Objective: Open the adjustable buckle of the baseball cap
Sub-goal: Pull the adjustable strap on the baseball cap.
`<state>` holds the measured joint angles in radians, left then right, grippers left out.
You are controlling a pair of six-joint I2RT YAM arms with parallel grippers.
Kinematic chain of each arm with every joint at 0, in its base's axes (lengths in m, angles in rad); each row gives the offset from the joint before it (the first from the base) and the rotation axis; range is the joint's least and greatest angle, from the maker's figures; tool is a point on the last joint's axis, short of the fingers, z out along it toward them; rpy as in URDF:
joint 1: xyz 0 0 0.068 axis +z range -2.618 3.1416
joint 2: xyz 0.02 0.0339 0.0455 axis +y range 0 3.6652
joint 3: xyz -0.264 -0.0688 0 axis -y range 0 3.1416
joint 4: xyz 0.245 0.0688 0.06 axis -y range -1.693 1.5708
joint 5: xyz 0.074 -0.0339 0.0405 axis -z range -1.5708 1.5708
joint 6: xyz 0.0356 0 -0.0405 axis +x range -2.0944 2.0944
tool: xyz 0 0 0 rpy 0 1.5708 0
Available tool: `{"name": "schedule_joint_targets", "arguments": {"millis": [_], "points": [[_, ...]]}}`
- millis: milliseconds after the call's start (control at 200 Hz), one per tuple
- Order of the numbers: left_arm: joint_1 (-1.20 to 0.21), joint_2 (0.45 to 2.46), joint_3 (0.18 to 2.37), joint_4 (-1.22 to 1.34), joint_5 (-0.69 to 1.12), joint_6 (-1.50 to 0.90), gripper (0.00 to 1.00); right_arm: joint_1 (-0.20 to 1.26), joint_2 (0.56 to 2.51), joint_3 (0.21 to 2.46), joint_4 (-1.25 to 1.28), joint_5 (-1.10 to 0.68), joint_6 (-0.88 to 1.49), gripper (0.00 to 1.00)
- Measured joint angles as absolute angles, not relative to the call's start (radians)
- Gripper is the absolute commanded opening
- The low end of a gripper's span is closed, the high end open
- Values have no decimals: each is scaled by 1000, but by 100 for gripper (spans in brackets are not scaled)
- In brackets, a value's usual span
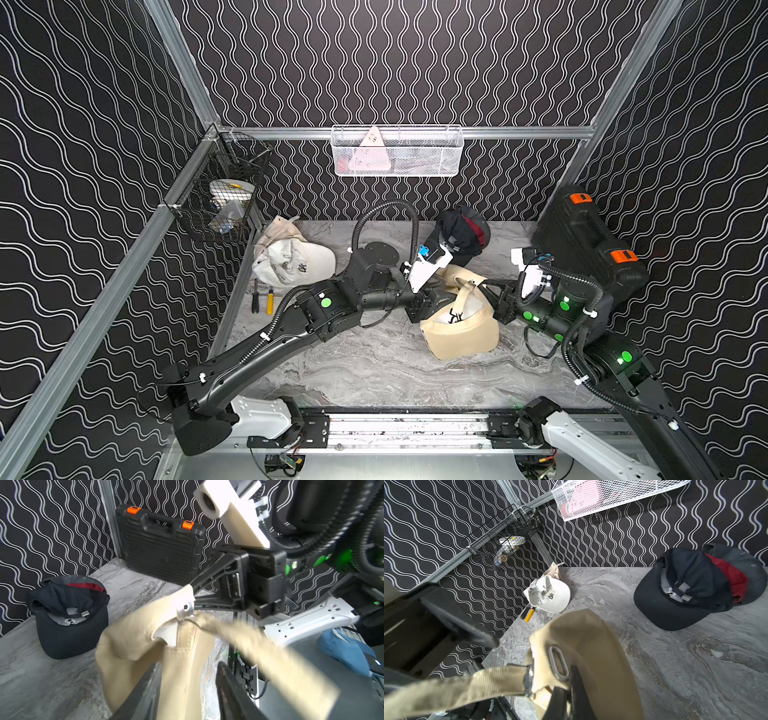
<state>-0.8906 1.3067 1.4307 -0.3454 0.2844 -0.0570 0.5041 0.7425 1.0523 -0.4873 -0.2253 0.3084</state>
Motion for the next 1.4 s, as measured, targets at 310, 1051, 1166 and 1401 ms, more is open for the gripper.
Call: {"name": "schedule_joint_targets", "arguments": {"millis": [310,1051,1166,1401], "points": [[-891,1341,1421,-293,259,-57,57,504,748,1055,-486,-273,344,0],[-891,1375,1422,-288,344,-56,34,504,746,1059,-448,-341,385,0],[-891,1365,1420,-284,355,-57,34,504,751,1058,-442,-341,390,0],[-891,1396,1445,-296,416,-57,33,504,754,1058,-441,-341,404,0]]}}
